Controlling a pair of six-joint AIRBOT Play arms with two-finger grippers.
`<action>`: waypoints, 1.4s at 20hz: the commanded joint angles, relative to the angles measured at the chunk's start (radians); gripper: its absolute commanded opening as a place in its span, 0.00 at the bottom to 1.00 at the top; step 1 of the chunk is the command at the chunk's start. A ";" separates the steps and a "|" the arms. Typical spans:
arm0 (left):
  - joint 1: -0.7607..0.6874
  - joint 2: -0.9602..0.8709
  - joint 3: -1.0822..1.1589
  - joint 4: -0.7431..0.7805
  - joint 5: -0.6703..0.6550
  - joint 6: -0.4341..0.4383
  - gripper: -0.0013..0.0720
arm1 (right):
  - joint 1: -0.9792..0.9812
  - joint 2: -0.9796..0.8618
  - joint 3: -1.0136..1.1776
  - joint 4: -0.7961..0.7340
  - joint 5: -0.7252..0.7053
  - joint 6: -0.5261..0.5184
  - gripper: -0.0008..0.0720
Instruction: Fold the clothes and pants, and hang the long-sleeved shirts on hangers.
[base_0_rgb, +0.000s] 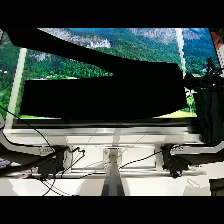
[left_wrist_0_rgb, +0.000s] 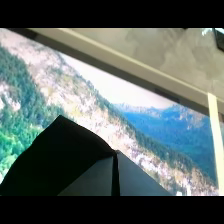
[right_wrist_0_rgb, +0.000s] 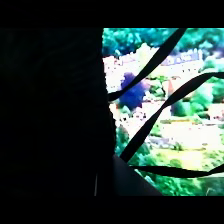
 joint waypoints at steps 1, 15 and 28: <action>-0.007 0.001 0.002 -0.006 0.067 0.001 0.02 | 0.000 0.001 0.001 0.002 -0.003 0.000 0.05; 0.055 -0.160 -0.089 0.728 -0.724 -0.143 0.03 | 0.000 0.001 0.001 0.000 -0.002 0.000 0.05; 0.053 -0.149 -0.085 0.728 -0.706 -0.181 0.97 | -0.001 0.002 0.026 -0.006 0.037 0.000 0.60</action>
